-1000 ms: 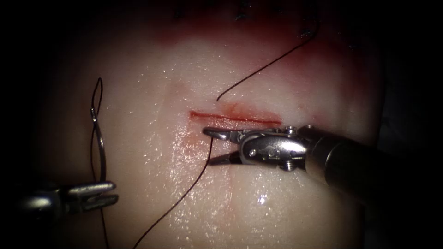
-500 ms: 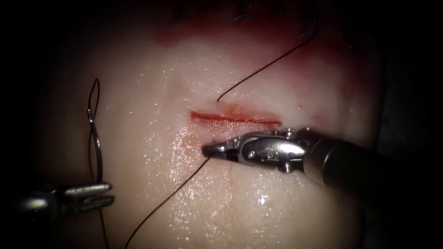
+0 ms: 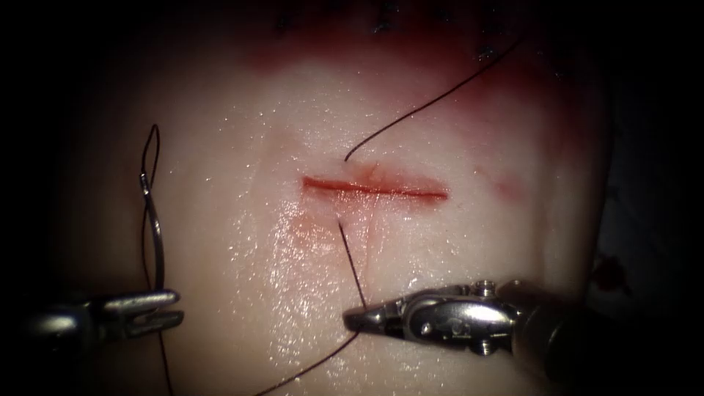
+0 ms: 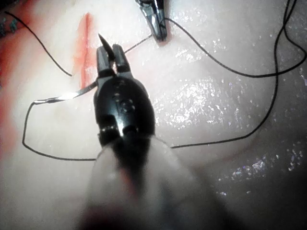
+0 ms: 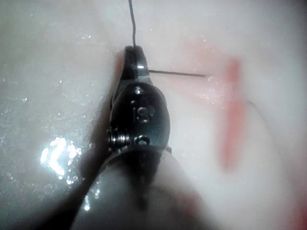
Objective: Wound Closure
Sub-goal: Grip thread near wound with right hand and pull away repeatedly until only a short tail is left above wound
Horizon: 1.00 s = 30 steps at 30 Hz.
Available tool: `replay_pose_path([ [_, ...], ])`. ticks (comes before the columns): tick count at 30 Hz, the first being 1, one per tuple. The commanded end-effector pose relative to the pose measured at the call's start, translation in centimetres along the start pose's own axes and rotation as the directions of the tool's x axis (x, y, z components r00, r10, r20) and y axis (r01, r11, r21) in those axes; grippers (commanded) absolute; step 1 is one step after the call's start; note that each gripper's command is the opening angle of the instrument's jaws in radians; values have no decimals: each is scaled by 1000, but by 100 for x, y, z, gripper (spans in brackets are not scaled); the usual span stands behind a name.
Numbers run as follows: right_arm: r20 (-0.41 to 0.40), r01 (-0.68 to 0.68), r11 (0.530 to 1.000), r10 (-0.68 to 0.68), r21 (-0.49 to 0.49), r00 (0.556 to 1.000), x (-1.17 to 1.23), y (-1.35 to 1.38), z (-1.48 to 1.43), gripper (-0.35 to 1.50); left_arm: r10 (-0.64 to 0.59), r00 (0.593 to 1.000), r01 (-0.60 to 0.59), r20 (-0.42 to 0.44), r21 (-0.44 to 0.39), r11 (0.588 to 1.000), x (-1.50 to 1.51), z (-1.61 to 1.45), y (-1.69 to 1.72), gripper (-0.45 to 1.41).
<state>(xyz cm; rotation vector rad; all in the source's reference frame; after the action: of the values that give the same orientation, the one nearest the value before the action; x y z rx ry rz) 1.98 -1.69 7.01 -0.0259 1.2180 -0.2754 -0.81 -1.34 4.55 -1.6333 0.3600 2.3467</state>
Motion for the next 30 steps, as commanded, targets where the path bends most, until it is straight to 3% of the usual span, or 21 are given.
replay_pose_path([
  [1, -9, -8, 1000, 9, 7, 1000, 3, -19, 11, -35, 1, 1000, -1, -1, 1, 1000, -3, 8, 0, -35],
  [15, -25, -22, 985, 27, 172, 999, 53, -92, 19, -35, 0, 1000, 0, 0, 1, 1000, -3, 10, 0, -35],
  [21, -52, -48, 983, 58, 175, 997, 69, -97, 18, -35, -2, 1000, 2, 0, 1, 1000, -2, 10, -2, -35],
  [23, -57, -57, 988, 66, 143, 996, 69, -91, 18, 29, -2, 1000, 2, -2, 0, 1000, -2, 11, -1, -35],
  [24, -52, -69, 993, 74, 99, 996, 68, -83, 17, 83, -1, 1000, 1, -2, 0, 1000, -2, 11, -1, -35],
  [25, -50, -79, 995, 82, 60, 995, 67, -77, 16, 111, -1, 1000, 1, -1, 1, 1000, -2, 12, -1, -35],
  [27, -58, -113, 993, 112, -19, 992, 63, -55, 11, 141, -1, 1000, 1, -1, 2, 1000, -2, 12, -1, -35],
  [30, -58, -139, 990, 137, -34, 989, 60, -34, 4, 141, -2, 1000, 2, -1, 1, 1000, -2, 12, -1, -35],
])
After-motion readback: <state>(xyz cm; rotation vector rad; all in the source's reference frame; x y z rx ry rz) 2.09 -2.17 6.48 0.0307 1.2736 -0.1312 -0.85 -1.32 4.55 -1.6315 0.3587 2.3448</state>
